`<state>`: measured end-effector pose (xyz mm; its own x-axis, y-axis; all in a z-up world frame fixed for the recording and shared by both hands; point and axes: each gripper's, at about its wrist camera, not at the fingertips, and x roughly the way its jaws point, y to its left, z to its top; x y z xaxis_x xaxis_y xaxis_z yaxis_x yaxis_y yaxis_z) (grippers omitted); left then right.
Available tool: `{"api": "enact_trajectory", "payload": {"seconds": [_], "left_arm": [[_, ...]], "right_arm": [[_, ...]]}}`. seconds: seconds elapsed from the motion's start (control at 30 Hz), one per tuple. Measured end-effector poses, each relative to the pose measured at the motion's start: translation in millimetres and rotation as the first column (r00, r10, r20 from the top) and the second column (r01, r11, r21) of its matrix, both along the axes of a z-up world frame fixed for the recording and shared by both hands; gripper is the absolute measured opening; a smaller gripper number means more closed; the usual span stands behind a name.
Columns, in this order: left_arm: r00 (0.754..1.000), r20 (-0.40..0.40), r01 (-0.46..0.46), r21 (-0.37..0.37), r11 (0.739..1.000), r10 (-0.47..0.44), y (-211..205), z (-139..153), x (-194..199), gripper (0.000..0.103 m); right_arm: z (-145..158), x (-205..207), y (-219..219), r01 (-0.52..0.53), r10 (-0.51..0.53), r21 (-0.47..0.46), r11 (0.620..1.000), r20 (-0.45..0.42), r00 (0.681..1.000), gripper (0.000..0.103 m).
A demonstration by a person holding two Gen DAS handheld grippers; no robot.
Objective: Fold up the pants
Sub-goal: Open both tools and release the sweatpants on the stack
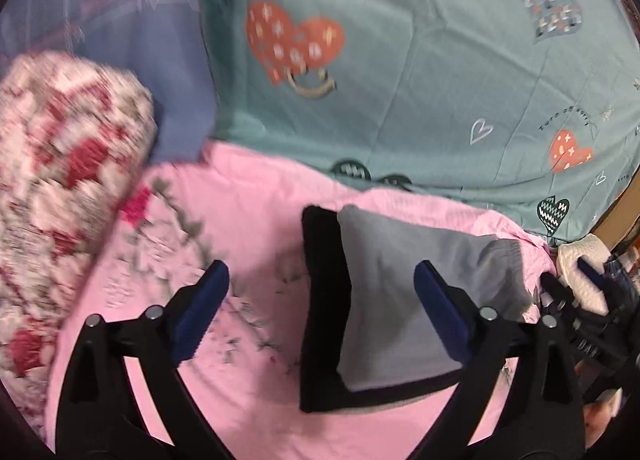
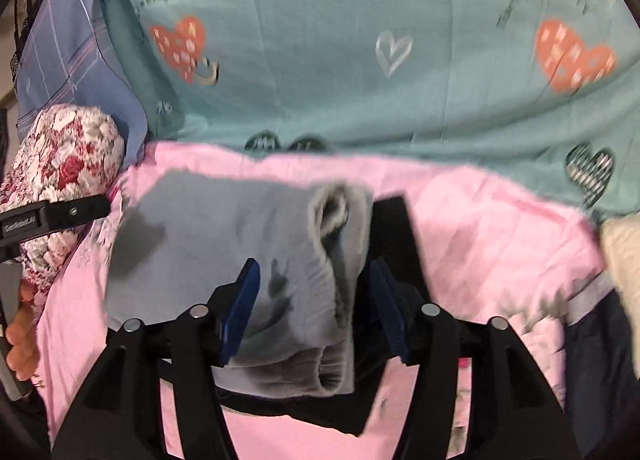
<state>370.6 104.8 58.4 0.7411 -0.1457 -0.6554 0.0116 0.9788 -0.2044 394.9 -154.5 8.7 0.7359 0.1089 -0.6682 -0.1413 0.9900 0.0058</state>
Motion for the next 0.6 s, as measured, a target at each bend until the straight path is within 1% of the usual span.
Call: {"api": "enact_trajectory", "payload": {"seconds": [0.03,0.07,0.13,0.17,0.2,0.3,0.43,0.53,0.6], "left_arm": [[1.0,0.02,-0.002,0.015,1.0,0.002,-2.3,8.2,-12.7,0.1],[0.999,0.041,-0.008,0.039,0.999,0.006,-5.4,17.1,-32.1,0.101],[0.998,0.062,-0.037,0.099,0.994,0.031,-12.3,27.1,-64.4,0.101],[0.997,0.072,-0.049,0.125,0.991,0.04,-16.9,29.7,-79.9,0.101],[0.996,0.081,-0.055,0.141,0.988,0.044,-20.1,29.8,-95.8,0.101],[0.994,0.098,-0.062,0.164,0.984,0.047,-28.8,22.3,-136.8,0.101],[0.993,0.098,-0.083,0.131,0.988,0.07,-36.4,-4.0,-174.9,0.101],[0.995,0.08,-0.074,0.12,0.99,0.065,-45.4,-27.6,-183.6,0.101],[0.996,0.065,-0.071,0.14,0.988,0.063,-54.6,-44.5,-180.7,0.101]], "right_arm": [[12.3,-8.5,1.0,0.036,-0.034,-0.037,0.999,0.047,0.998,0.099],[25.4,-19.1,1.7,0.085,-0.076,-0.076,0.993,0.111,0.991,0.102],[45.5,-43.1,3.6,0.159,-0.13,-0.123,0.98,0.215,0.968,0.102],[53.1,-54.6,4.6,0.199,-0.161,-0.146,0.969,0.237,0.958,0.102],[58.1,-65.9,5.5,0.222,-0.18,-0.161,0.962,0.24,0.954,0.102],[58.0,-99.0,5.2,0.223,-0.19,-0.157,0.962,0.204,0.96,0.102],[33.5,-147.3,5.1,0.2,-0.176,-0.139,0.97,0.165,0.97,0.102],[6.2,-183.2,0.1,0.216,-0.195,-0.114,0.97,0.168,0.966,0.102],[-12.6,-204.7,-9.4,0.248,-0.227,-0.088,0.965,0.197,0.954,0.102]]}}
